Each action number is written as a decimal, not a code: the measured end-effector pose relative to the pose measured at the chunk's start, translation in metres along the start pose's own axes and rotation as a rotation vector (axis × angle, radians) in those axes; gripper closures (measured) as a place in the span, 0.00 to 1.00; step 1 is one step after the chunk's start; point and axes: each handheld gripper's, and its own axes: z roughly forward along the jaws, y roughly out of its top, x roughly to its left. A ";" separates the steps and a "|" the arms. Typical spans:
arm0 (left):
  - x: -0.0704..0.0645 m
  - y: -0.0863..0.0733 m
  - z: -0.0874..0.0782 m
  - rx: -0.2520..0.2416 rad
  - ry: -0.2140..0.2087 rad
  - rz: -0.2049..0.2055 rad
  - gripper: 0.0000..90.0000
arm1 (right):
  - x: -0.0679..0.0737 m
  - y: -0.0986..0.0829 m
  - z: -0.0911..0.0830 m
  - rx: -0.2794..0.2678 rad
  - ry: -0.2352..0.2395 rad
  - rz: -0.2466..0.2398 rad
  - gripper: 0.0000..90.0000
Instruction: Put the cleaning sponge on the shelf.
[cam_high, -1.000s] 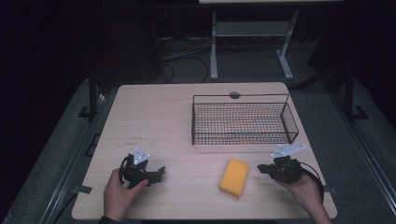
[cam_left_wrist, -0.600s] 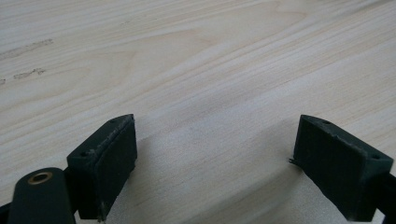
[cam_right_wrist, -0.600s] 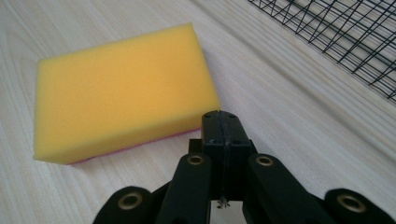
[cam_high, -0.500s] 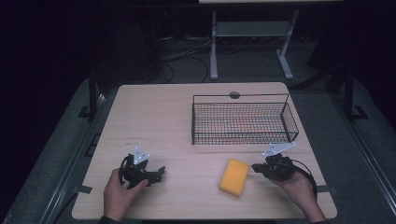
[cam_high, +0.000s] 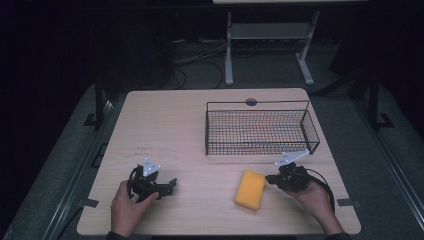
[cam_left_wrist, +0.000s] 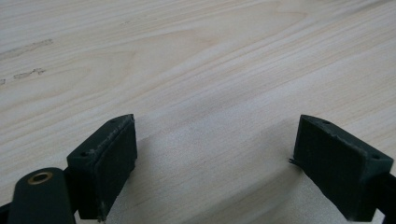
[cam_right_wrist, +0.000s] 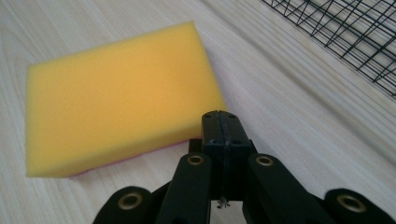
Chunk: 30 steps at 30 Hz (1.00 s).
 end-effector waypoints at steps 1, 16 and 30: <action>0.000 0.000 0.000 0.000 0.000 0.000 0.14 | 0.000 0.001 0.001 0.003 0.001 0.000 0.99; 0.000 0.000 0.000 -0.003 0.000 -0.004 0.14 | 0.000 0.022 0.015 0.007 0.008 -0.026 1.00; 0.000 0.000 0.000 -0.003 0.000 -0.004 0.14 | 0.004 0.038 0.026 0.013 0.012 -0.040 1.00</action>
